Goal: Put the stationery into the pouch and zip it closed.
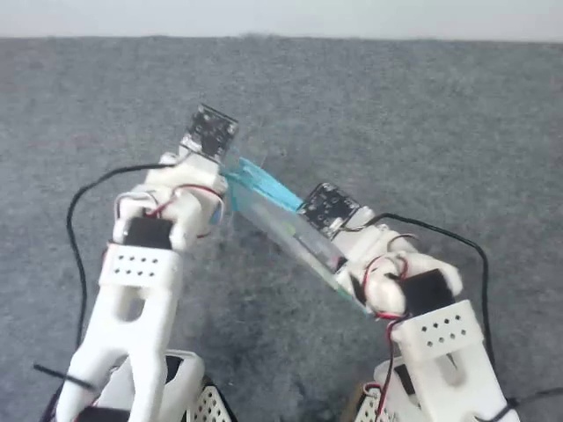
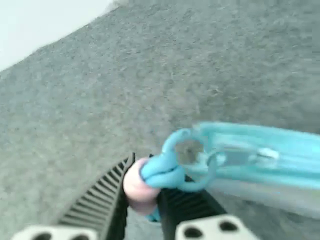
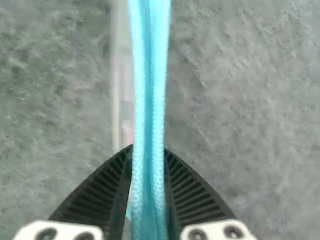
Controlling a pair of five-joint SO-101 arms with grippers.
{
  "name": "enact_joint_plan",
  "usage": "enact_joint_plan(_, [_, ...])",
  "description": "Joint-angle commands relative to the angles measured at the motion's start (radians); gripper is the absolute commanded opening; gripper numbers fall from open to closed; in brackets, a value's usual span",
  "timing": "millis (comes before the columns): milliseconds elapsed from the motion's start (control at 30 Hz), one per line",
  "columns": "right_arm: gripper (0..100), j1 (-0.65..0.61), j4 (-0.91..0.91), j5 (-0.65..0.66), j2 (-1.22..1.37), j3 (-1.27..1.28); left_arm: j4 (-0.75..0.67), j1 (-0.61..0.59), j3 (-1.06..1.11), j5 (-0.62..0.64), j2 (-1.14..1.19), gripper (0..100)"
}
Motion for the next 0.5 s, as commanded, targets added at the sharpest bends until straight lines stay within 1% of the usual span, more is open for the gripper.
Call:
enact_joint_plan(0, [0.6,0.182,0.047,0.110,0.045,0.046,0.008,-0.098,-0.171,-0.052,0.077,1])
enact_joint_plan(133, [0.6,0.346,0.045,0.233,0.045,0.040,0.006,-0.137,-0.223,-0.078,0.198,1])
enact_joint_plan(200, [0.6,0.401,0.039,0.279,0.045,0.038,-0.009,-0.140,-0.228,-0.080,0.252,1])
enact_joint_plan(367, [0.6,0.456,0.038,0.325,0.045,0.037,-0.126,-0.124,-0.154,-0.080,0.348,1])
enact_joint_plan(467, [0.8,0.441,0.041,0.327,0.036,0.037,-0.195,-0.084,-0.082,-0.080,0.368,1])
